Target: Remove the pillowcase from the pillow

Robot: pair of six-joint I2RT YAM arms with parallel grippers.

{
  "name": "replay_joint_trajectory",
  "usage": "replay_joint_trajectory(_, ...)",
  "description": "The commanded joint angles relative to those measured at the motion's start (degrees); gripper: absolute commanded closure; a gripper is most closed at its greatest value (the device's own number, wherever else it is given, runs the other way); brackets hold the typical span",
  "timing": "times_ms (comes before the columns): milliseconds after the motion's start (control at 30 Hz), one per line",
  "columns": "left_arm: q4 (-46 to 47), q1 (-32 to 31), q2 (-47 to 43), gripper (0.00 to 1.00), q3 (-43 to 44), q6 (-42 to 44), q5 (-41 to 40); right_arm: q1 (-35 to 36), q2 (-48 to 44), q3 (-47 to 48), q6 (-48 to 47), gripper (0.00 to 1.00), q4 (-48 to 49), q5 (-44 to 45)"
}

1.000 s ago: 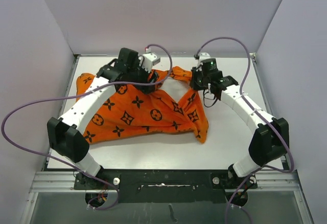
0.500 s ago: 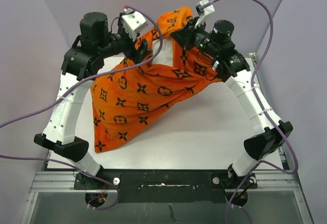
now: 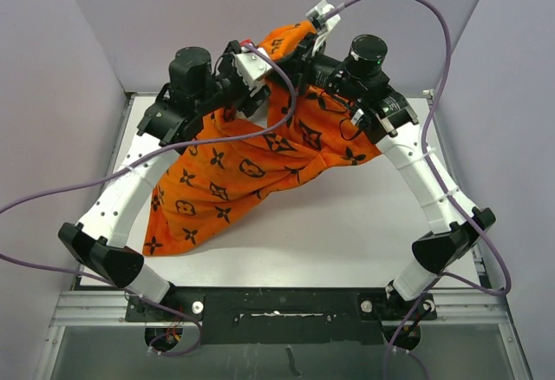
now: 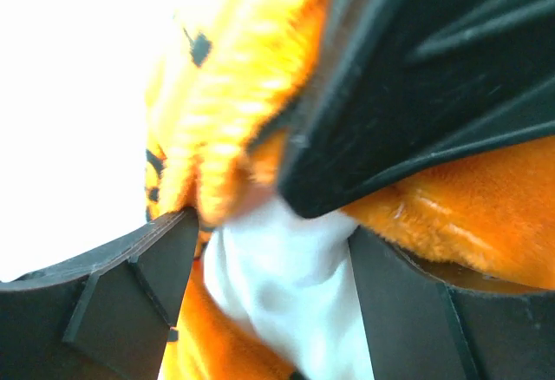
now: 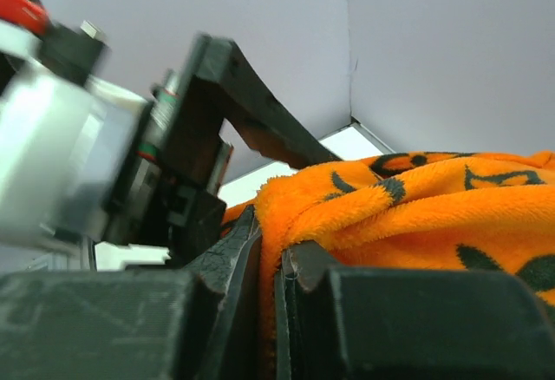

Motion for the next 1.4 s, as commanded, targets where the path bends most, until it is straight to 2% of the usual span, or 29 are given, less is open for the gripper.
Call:
replay_joint_trajectory(0, 12.7, 2.4, -7.9, 0.32, 0.0, -0.6, 2.8, 1.4, -4.2, 3.4, -0.5, 1.00, 5.7, -4.6)
replay_joint_trajectory(167, 12.8, 3.8, -10.2, 0.32, -2.1, -1.6, 9.2, 1.3, -5.8, 1.5, -0.6, 1.00, 5.6, -5.8)
replay_joint_trajectory(367, 8.5, 3.7, -6.9, 0.31, 0.7, -0.5, 13.4, 1.9, -4.7, 3.9, 1.4, 1.00, 5.2, -10.4)
replay_joint_trajectory(600, -5.1, 3.7, -1.3, 0.31, 8.9, 2.3, 17.6, 2.4, -5.4, 4.3, 1.2, 1.00, 4.5, -12.9)
replay_joint_trajectory(800, -16.9, 3.6, -2.1, 0.32, 11.6, 7.6, 22.9, 2.1, -7.1, 3.1, -1.8, 1.00, 1.8, -11.4)
replay_joint_trajectory(967, -15.2, 2.0, -3.8, 0.30, 6.9, 10.6, 21.9, 2.7, -5.9, 4.2, 0.2, 1.00, 2.9, -12.7)
replay_joint_trajectory(1200, -2.0, 1.0, 0.3, 0.29, 6.7, 5.2, 16.4, 7.5, -4.6, 4.9, 0.1, 1.00, 1.3, -13.5)
replay_joint_trajectory(1300, -6.3, 0.8, 4.0, 0.31, 11.6, 4.6, 18.8, 8.5, -5.0, 4.2, 1.3, 1.00, 2.3, -14.5)
replay_joint_trajectory(1367, -8.5, -0.3, 5.7, 0.36, 13.3, 5.1, 20.3, 8.7, -5.5, 3.8, 2.8, 1.00, 3.8, -15.5)
